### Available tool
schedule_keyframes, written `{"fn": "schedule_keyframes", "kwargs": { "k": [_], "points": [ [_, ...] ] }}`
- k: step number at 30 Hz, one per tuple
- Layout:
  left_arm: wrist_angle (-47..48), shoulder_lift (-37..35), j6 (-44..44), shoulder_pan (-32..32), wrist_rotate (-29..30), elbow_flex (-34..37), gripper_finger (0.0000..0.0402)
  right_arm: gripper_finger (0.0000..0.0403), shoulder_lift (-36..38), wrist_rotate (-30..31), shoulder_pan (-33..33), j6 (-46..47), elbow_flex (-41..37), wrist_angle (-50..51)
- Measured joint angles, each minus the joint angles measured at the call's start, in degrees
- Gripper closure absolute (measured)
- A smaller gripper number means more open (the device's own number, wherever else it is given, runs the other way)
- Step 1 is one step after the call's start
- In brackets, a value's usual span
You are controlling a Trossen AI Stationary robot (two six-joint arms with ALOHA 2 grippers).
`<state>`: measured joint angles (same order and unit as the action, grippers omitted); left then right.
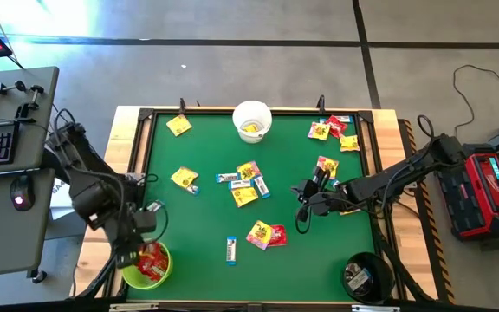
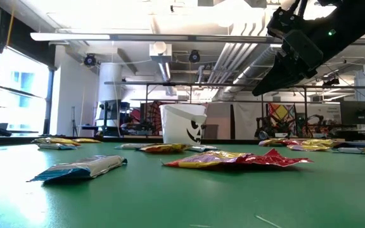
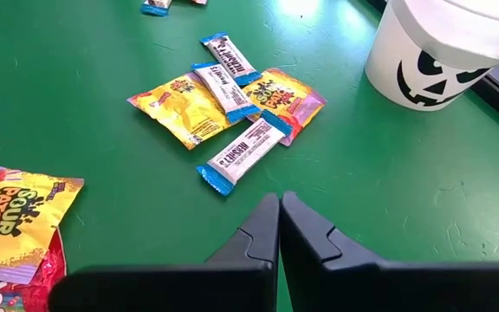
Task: Sort candy by brand, put in halloween buckets
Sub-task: Put the red candy into the green bucket
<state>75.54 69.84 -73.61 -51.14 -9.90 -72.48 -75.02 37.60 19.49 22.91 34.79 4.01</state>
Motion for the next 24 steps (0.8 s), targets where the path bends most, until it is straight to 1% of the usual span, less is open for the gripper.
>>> {"fn": "schedule_keyframes", "kwargs": {
  "k": [3, 7, 10, 14, 21, 24],
  "points": [
    [-0.80, 1.60, -2.63, -2.77, 0.21, 1.24, 0.0401, 0.0403, 0.00, 0.00, 0.02, -0.01, 0.00, 0.00],
    [-3.74, 3.83, -2.77, -5.05, 0.34, 3.26, 0.0401, 0.0403, -0.01, 0.00, 0.00, -0.02, 0.00, 0.00],
    [-4.08, 6.00, -2.63, -6.02, 0.23, 3.44, 0.0401, 0.0403, 0.00, 0.00, 0.02, -0.02, 0.00, 0.00],
    [-4.73, 8.57, -2.31, -7.07, -1.54, 3.44, 0.0401, 0.0403, 0.00, 0.00, 0.02, -0.02, 0.00, 0.00],
    [-5.12, 12.22, -1.24, -7.41, -1.76, 3.44, 0.0400, 0.0403, 0.00, 0.00, 0.01, -0.02, 0.00, 0.02],
    [-5.04, 13.23, -1.32, -7.08, -1.72, 3.44, 0.0394, 0.0403, 0.00, -0.01, 0.01, -0.02, 0.00, 0.02]
  ]
}}
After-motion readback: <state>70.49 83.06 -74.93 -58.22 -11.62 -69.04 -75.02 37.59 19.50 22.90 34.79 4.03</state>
